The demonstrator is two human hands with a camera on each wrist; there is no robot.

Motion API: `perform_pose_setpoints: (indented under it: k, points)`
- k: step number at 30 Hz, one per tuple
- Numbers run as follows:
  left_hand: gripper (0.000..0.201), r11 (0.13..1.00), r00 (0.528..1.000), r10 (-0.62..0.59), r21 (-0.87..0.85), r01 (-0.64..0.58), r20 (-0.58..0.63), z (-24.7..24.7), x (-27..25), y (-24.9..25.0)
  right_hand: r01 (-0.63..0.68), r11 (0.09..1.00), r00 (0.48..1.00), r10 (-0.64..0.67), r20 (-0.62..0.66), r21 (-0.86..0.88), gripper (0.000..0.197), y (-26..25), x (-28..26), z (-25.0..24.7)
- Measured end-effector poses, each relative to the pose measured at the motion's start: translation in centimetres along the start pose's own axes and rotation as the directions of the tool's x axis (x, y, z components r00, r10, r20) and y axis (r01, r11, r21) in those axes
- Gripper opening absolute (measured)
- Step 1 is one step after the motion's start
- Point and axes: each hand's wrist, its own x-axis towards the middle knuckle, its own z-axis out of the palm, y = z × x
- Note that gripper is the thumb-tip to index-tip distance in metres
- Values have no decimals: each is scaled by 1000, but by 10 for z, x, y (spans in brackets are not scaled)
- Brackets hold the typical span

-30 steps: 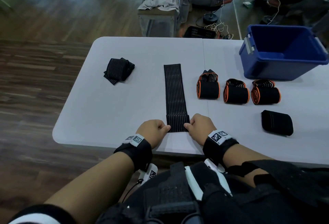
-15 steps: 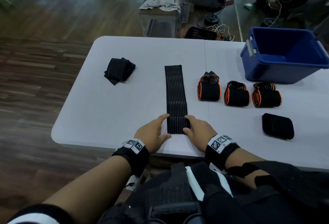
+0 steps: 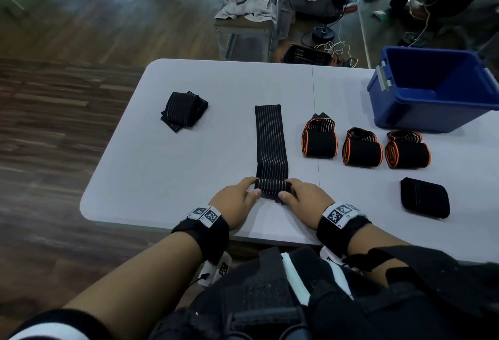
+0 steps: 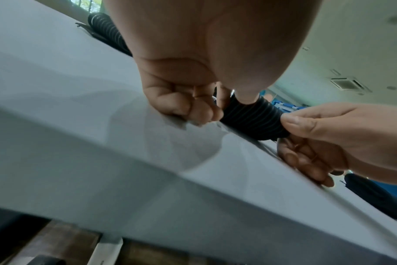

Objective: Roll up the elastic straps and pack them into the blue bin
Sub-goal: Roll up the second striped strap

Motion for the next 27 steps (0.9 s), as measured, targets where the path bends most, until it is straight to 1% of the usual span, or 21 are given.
perform_pose_setpoints:
  k: [2, 4, 6, 10, 12, 14, 16, 18, 20, 23, 25, 27]
  points:
    - [36, 998, 1000, -20, -59, 19, -17, -1, 1, 3, -42, 998, 999, 43, -25, 46, 41, 2, 3, 1]
    - [33, 998, 1000, -23, -58, 23, -5, 0, 3, 5, -87, 994, 996, 89, -29, 61, 43, 5, 6, 2]
    - [34, 998, 999, -39, -40, 39, 0, 2, 5, 6, -104, 994, 994, 104, -18, 20, 43, 7, 8, 4]
    - [37, 993, 991, -115, -48, 111, -69, 3, 8, 7, -110, 993, 994, 110, -8, -30, 48, 4, 8, 4]
    - [28, 990, 986, -132, -73, 125, -103, 3, 7, 6, -126, 992, 992, 125, -13, -18, 49, 2, 8, 3]
    - [18, 988, 985, -108, -125, 91, -131, 3, 5, 7, -146, 989, 988, 147, -42, 21, 40, 2, 8, 4]
    - [22, 993, 986, -43, -116, 25, -159, 3, 2, 8, -148, 988, 985, 152, -83, 54, 29, 1, 3, 5]
    - [28, 995, 984, 11, -95, -28, -177, 2, 0, 8, -82, 997, 991, 81, -110, 0, 34, -1, -1, 5]
    - [31, 996, 985, 35, -77, -49, -171, 3, -1, 8, -15, 999, 992, 8, -126, -50, 40, -1, -3, 6]
    - [37, 998, 988, 40, -32, -45, -148, 3, 1, 5, 2, 994, 994, -14, -111, -114, 41, 1, 2, 8]
    - [48, 999, 994, 40, -30, -44, -104, 1, 3, 3, -7, 990, 996, -6, -90, -142, 45, 3, 4, 9]
    - [68, 999, 999, 41, -31, -42, -26, -3, 3, 2, -5, 992, 999, -2, -54, -128, 56, 6, 4, 8]
